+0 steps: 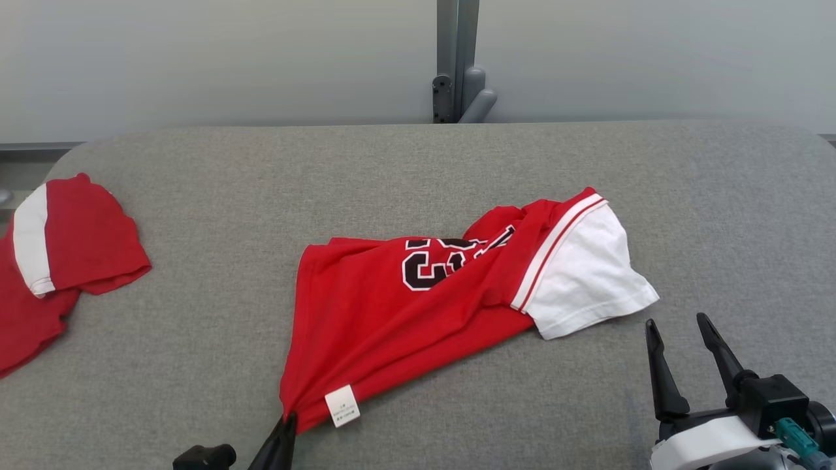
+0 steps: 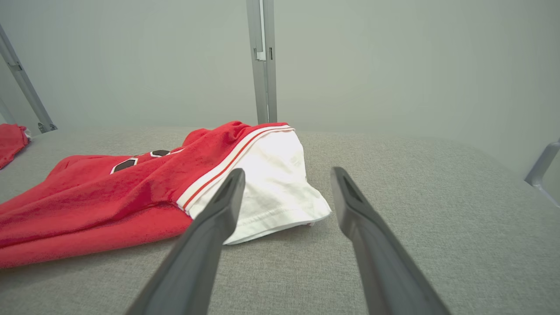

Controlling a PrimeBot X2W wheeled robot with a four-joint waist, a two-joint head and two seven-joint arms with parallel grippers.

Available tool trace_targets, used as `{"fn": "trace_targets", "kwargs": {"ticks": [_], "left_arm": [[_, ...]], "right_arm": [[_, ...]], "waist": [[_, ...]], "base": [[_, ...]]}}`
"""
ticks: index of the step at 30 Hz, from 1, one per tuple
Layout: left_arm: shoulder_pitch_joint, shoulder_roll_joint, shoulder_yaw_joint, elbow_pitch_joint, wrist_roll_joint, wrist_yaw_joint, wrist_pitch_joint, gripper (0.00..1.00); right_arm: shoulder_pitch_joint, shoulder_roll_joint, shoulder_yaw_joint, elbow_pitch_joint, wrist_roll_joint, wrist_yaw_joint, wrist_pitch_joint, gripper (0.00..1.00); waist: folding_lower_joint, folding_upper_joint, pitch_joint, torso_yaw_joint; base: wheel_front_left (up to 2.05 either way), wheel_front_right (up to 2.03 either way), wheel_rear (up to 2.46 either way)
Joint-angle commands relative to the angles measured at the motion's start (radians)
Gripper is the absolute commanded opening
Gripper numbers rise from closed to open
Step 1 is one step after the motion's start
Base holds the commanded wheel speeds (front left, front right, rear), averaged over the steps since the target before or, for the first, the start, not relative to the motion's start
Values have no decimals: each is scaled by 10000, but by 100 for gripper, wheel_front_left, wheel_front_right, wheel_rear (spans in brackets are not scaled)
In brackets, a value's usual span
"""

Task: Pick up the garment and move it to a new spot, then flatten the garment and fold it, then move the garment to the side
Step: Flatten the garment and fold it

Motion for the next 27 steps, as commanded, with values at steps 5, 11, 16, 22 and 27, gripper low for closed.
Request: {"fn": "trace_targets", "kwargs": {"ticks": [5,11,16,22,27], "left_arm": [[160,-104,-77,477,-1,0,0,22],[14,-139,-216,1302,-743,2,3,100],[172,421,34,1828,-2096,49,23,100],[564,1182,1266,1081,-1888,275,13,100],[678,1252,1647,-58,-1457,1059,2,100]], "right_arm": [[-93,-80,25,14,17,-3,-30,100],[-230,-68,4,-28,5,-3,-30,100],[-388,-39,94,-23,20,-3,-30,100],[-435,26,-23,-181,129,-3,-30,100],[-507,58,-1,-213,183,-3,-30,100]], "waist": [[0,0,171,-322],[0,0,464,-826],[0,0,646,-1501],[0,0,903,-2284],[0,0,982,-2821]], "base": [[0,0,0],[0,0,0],[0,0,0],[0,0,0],[0,0,0]]}}
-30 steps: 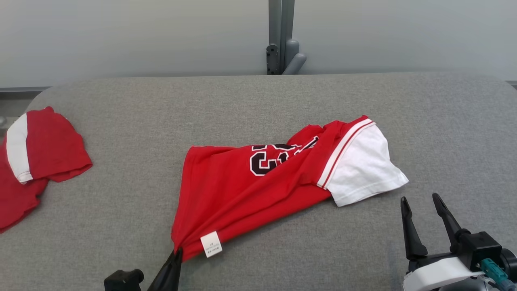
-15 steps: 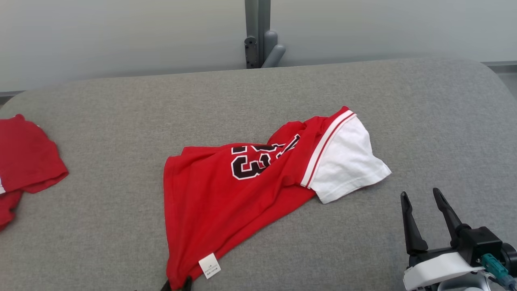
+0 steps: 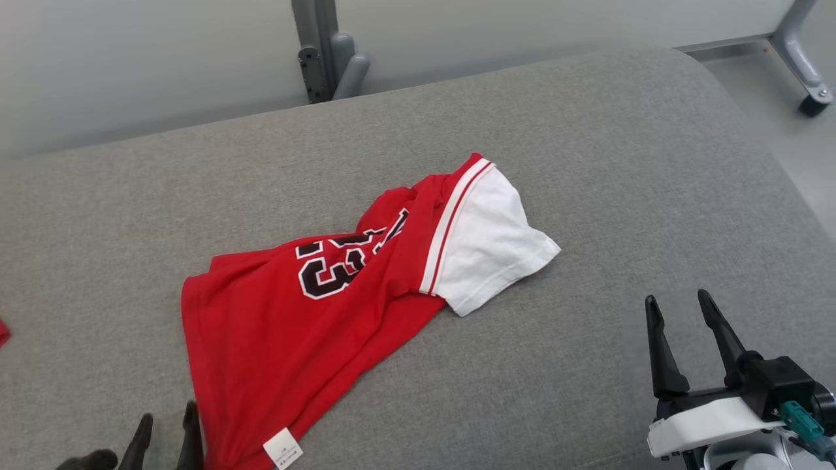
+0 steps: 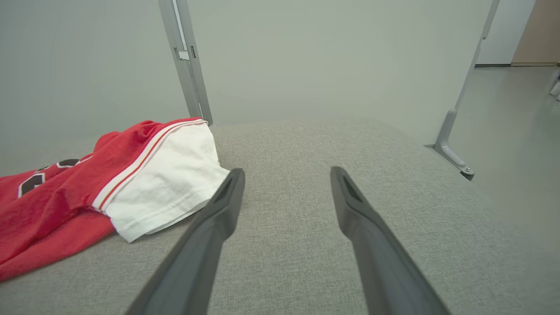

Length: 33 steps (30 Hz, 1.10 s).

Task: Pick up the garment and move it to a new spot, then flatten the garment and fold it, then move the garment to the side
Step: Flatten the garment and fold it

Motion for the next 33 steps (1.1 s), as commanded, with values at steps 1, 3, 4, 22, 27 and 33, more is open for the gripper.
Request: {"fn": "trace_targets", "kwargs": {"ticks": [1,3,4,22,27,33], "left_arm": [[-34,13,25,-188,15,56,5,100],[-332,5,-304,-1031,455,236,92,100],[-503,-38,-530,-1435,643,270,207,100],[-5317,-1755,-4203,-251,3544,486,3807,100],[-6062,-1879,-4422,1155,3744,454,3983,100],[-6187,-1957,-4487,2145,3569,260,3814,100]], "right_arm": [[-117,-9,21,-39,59,-3,-30,100],[-148,7,69,-67,85,-3,-30,100],[-168,16,116,-75,106,-3,-30,100],[-697,24,291,-168,1014,-3,-30,100],[-811,25,307,-122,1182,-3,-30,100],[-823,24,309,-73,1237,-3,-30,100]], "waist": [[0,0,210,-536],[0,0,271,-731],[0,0,307,-828],[0,0,1575,-2630],[0,0,1775,-2846],[0,0,1762,-2875]], "base": [[0,0,0],[0,0,0],[0,0,0],[0,0,0],[0,0,0],[0,0,0]]}}
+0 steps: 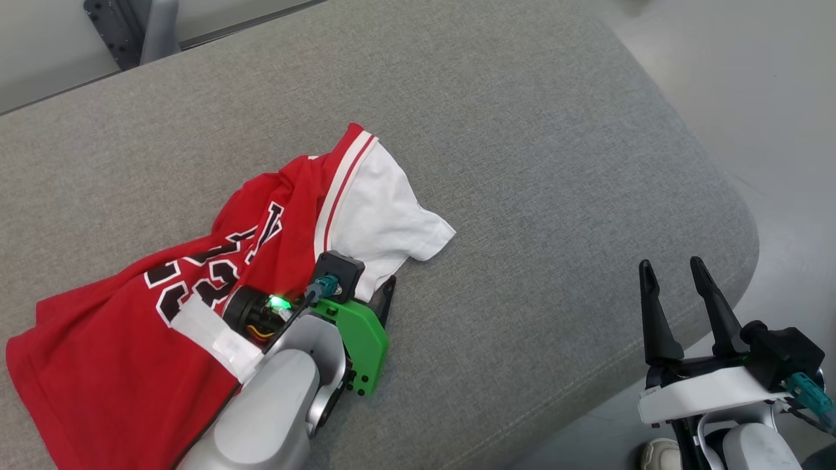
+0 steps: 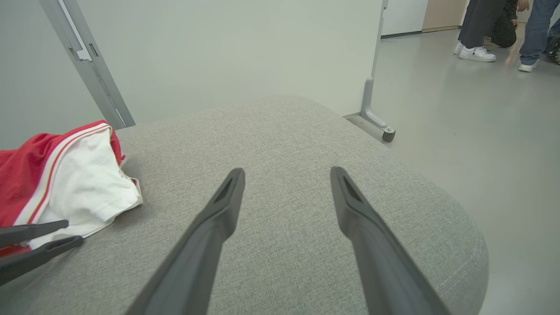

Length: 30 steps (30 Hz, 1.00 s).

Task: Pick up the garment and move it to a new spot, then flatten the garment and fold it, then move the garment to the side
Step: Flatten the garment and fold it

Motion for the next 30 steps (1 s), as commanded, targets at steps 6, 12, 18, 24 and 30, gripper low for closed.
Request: {"fn": "trace_targets", "kwargs": {"ticks": [6,12,18,24,30], "left_arm": [[-188,-72,-114,834,-206,-204,-153,0],[-282,-208,-264,885,-278,-420,-409,0],[35,-325,-610,165,-282,-664,-800,0],[803,-139,-1287,-712,-260,-977,-695,0],[1180,-125,-1453,-774,-383,-940,-874,80]], "right_arm": [[-109,-11,-63,28,-77,-3,-30,100],[-68,-12,-129,-1,-137,-3,-30,100],[86,-12,-216,47,-218,-3,-30,100],[111,-12,-246,85,-272,-3,-30,100],[65,-13,-220,106,-381,-3,-30,100]], "waist": [[0,-1,-103,133],[0,-1,-168,278],[0,-1,-266,438],[0,-1,-336,589],[0,-1,-374,775]], "base": [[0,0,0],[0,0,0],[0,0,0],[0,0,0],[0,0,0]]}}
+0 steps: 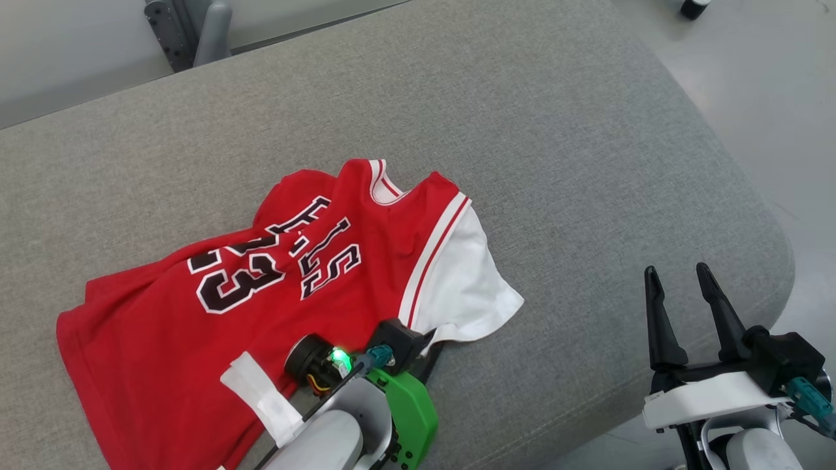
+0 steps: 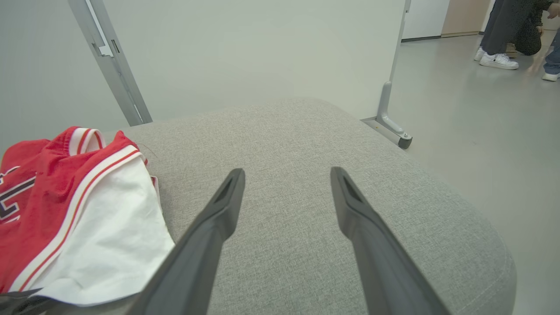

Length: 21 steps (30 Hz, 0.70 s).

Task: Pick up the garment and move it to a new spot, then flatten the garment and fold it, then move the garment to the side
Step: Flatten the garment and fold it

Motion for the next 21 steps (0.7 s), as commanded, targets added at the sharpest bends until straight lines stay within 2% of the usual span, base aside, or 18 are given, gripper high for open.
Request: {"fn": "trace_targets", "kwargs": {"ticks": [1,6,12,21], "left_arm": [[79,-2,23,136,28,79,-97,100],[260,-178,205,31,-339,145,-899,100],[978,-166,690,-1120,-745,579,-2062,100],[3000,783,2006,-2786,-889,2049,-2916,100]], "right_arm": [[-13,-14,-7,21,-71,-3,-30,100],[149,-17,-92,13,-192,-3,-30,100],[374,-18,-435,-152,-434,-3,-30,100],[761,-18,-636,-299,-882,-3,-30,100]], "waist": [[0,0,-36,92],[0,0,-252,400],[0,0,-662,1133],[0,0,-1530,2415]], "base": [[0,0,0],[0,0,0],[0,0,0],[0,0,0]]}}
